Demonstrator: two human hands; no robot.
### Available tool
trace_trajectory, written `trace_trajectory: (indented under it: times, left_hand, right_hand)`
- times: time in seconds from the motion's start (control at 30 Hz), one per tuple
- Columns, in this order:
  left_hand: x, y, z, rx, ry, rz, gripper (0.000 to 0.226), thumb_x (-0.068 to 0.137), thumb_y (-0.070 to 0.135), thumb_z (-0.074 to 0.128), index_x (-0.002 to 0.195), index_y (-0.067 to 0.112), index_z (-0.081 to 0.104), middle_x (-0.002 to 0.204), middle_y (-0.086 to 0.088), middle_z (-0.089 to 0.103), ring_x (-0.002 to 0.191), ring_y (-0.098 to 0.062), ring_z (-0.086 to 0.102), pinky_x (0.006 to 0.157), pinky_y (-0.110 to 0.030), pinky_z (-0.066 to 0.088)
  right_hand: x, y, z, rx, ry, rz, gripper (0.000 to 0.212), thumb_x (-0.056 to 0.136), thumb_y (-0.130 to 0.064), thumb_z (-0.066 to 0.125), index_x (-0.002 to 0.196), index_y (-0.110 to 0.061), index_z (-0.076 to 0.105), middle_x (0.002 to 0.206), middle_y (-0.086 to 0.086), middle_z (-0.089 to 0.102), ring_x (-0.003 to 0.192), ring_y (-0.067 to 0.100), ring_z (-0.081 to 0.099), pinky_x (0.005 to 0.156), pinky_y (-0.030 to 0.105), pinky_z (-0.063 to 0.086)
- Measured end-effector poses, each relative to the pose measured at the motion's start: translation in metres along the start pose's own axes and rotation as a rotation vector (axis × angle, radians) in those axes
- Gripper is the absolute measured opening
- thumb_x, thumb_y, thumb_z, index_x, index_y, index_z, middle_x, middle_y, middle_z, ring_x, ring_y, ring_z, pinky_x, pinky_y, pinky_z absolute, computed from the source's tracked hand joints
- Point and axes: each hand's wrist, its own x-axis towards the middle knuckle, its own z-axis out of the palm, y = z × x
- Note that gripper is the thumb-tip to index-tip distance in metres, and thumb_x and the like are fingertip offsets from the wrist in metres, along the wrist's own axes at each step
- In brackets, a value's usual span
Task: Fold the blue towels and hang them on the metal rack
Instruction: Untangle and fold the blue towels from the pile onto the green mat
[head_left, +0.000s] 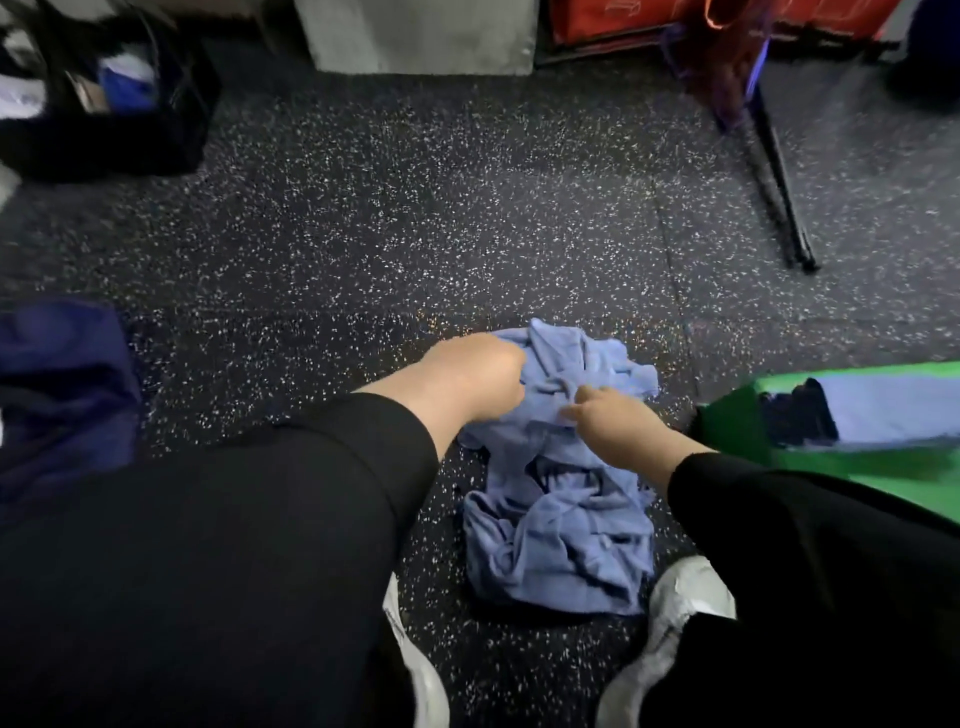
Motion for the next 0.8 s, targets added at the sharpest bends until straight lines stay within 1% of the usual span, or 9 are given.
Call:
trace_trajectory:
  times: [0.13,0.2,0.23,0.33,0.43,0.53,0.63,0.73,0.8]
  left_hand:
    - [0.007,0.0,0.0,-0.03,-0.016,-0.007,0.011,0.102,0.022,0.045,0.094,0.016,0.05,0.078,0.0,0.044,0.086,-0.027,0.05,0.074,-0.036,0.04]
    - [0.011,0.001,0.0,-0.053,-0.019,-0.023,0.015,0.103,0.024,0.044,0.101,0.016,0.057,0.077,0.001,0.044,0.086,-0.026,0.052,0.073,-0.035,0.039]
    - [0.012,0.002,-0.001,-0.063,-0.02,-0.03,0.017,0.104,0.025,0.044,0.104,0.016,0.059,0.078,0.002,0.045,0.087,-0.026,0.053,0.073,-0.035,0.039]
    - [0.014,0.003,-0.002,-0.055,-0.015,-0.052,0.015,0.104,0.026,0.043,0.099,0.019,0.054,0.084,0.0,0.049,0.088,-0.026,0.052,0.074,-0.035,0.039]
    - [0.013,0.001,-0.002,-0.052,0.034,-0.066,0.015,0.103,0.026,0.044,0.093,0.018,0.051,0.098,-0.004,0.059,0.09,-0.027,0.055,0.074,-0.036,0.041]
    - [0.008,0.004,-0.008,-0.09,0.071,-0.086,0.025,0.103,0.025,0.044,0.117,0.014,0.061,0.107,-0.005,0.064,0.094,-0.028,0.059,0.074,-0.036,0.044]
    - [-0.004,0.008,-0.022,-0.143,0.09,-0.11,0.029,0.102,0.028,0.044,0.124,0.018,0.06,0.11,-0.003,0.064,0.097,-0.028,0.06,0.074,-0.035,0.044]
    - [-0.019,0.007,-0.041,-0.152,0.156,-0.133,0.03,0.103,0.034,0.046,0.124,0.019,0.06,0.114,-0.003,0.065,0.102,-0.029,0.059,0.081,-0.039,0.05]
    - [-0.032,0.006,-0.056,-0.217,0.215,-0.154,0.032,0.103,0.035,0.048,0.128,0.02,0.06,0.121,-0.004,0.067,0.106,-0.029,0.061,0.089,-0.041,0.052]
  right_hand:
    - [-0.003,-0.008,0.018,-0.161,0.004,0.028,0.038,0.098,-0.019,0.044,0.131,-0.032,0.06,0.158,0.005,0.027,0.135,0.032,0.034,0.094,0.047,0.04]
    - [-0.003,-0.01,0.021,-0.196,-0.044,0.058,0.04,0.099,-0.018,0.04,0.133,-0.029,0.059,0.164,0.004,0.015,0.14,0.03,0.029,0.096,0.047,0.038]
    - [-0.002,-0.01,0.022,-0.193,-0.04,0.078,0.041,0.1,-0.017,0.037,0.135,-0.025,0.057,0.164,0.004,0.017,0.139,0.029,0.03,0.094,0.046,0.038]
    - [0.003,-0.014,0.015,-0.124,0.06,0.115,0.038,0.098,-0.01,0.037,0.131,-0.013,0.056,0.147,0.003,0.041,0.13,0.027,0.044,0.089,0.043,0.041]
    - [0.013,-0.013,0.003,0.053,0.146,0.158,0.026,0.093,-0.006,0.045,0.11,-0.014,0.064,0.12,0.006,0.057,0.11,0.031,0.06,0.083,0.039,0.043]
    - [0.015,-0.015,-0.023,0.428,0.342,0.287,0.015,0.092,-0.005,0.047,0.095,-0.008,0.061,0.099,0.012,0.061,0.09,0.036,0.061,0.066,0.037,0.04]
    - [0.003,-0.022,-0.068,0.671,0.563,0.228,0.019,0.094,-0.007,0.044,0.104,-0.004,0.059,0.098,0.01,0.06,0.087,0.03,0.054,0.07,0.038,0.039]
    - [-0.015,-0.022,-0.122,0.797,0.6,0.161,0.026,0.099,-0.01,0.047,0.123,-0.014,0.056,0.09,0.0,0.063,0.082,0.023,0.055,0.069,0.034,0.039]
    - [-0.03,-0.019,-0.156,0.796,0.604,0.096,0.021,0.101,-0.017,0.052,0.12,-0.022,0.058,0.081,-0.012,0.057,0.074,0.014,0.054,0.068,0.03,0.038]
